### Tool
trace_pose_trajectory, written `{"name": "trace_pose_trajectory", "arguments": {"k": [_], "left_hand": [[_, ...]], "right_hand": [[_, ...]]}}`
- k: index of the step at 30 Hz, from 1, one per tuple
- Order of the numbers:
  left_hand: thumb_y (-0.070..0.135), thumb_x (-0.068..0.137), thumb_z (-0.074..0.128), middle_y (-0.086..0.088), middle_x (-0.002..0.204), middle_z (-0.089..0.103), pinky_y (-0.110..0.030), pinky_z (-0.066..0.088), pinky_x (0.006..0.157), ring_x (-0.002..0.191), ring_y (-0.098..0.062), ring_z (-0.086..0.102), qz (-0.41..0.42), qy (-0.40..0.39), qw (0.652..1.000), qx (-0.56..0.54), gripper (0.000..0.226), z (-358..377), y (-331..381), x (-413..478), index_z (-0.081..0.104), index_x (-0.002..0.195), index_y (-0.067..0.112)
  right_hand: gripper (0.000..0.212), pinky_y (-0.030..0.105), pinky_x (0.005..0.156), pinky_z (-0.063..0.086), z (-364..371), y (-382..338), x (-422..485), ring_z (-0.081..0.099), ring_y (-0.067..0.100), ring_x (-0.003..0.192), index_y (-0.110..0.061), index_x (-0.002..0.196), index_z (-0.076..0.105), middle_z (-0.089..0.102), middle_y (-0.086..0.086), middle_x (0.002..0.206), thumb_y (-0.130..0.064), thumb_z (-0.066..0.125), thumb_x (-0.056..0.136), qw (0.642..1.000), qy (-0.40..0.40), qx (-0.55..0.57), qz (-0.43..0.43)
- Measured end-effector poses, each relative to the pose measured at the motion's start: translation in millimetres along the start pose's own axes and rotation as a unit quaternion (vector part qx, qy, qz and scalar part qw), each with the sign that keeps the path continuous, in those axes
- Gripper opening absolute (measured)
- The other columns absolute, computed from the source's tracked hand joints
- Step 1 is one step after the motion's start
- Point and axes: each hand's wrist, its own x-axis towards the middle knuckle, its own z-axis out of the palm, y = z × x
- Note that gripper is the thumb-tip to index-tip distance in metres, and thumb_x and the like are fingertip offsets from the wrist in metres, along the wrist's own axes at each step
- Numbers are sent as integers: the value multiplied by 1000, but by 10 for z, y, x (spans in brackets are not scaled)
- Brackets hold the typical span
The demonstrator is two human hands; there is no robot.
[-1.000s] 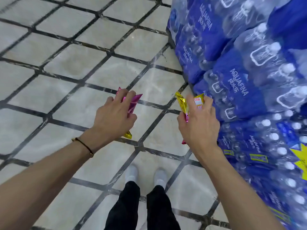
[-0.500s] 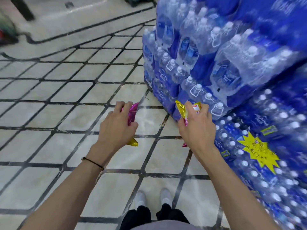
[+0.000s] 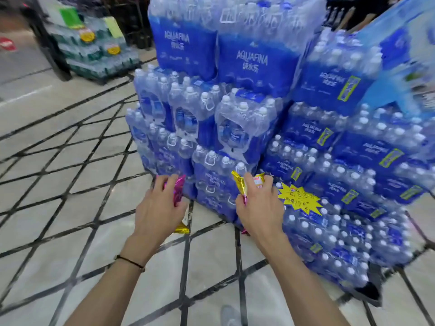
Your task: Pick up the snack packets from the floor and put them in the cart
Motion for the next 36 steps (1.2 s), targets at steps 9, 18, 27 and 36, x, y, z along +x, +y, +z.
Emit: {"name": "trace_pose_trajectory", "arguments": {"k": [9, 18, 27, 36], "left_hand": [[32, 86, 62, 5, 145, 40, -45, 55, 75, 105, -33, 57, 207, -70, 976, -17, 63, 44, 781, -56, 38, 144, 29], [31, 85, 62, 4, 146, 40, -45, 52, 75, 102, -36, 58, 410, -102, 905, -55, 63, 147, 2235, -808, 40, 144, 28], [29, 82, 64, -2, 149, 42, -46, 53, 74, 98, -40, 59, 554, -139, 817, -81, 68, 238, 3689, -2554, 43, 145, 23], [33, 84, 63, 1, 142, 44, -42, 49, 70, 104, -35, 59, 646, -171, 734, -123, 64, 334, 4825, -4627, 40, 143, 29]], "right_hand": [[53, 44, 76, 51, -556, 543, -844, 51, 37, 115, -33, 143, 36, 35, 14, 141, -41, 54, 95, 977, 64, -45, 196], [52, 43, 77, 51, -1350, 1525, -2192, 52, 35, 110, -35, 141, 38, 40, 12, 134, -38, 55, 92, 912, 151, -72, 376], [52, 41, 73, 49, -1971, 2522, -4175, 53, 34, 105, -34, 140, 38, 41, 14, 132, -39, 56, 92, 813, 209, -119, 530], [50, 44, 77, 52, -2473, 3316, -6279, 53, 38, 113, -33, 139, 34, 38, 16, 138, -40, 56, 95, 720, 229, -139, 640]]}}
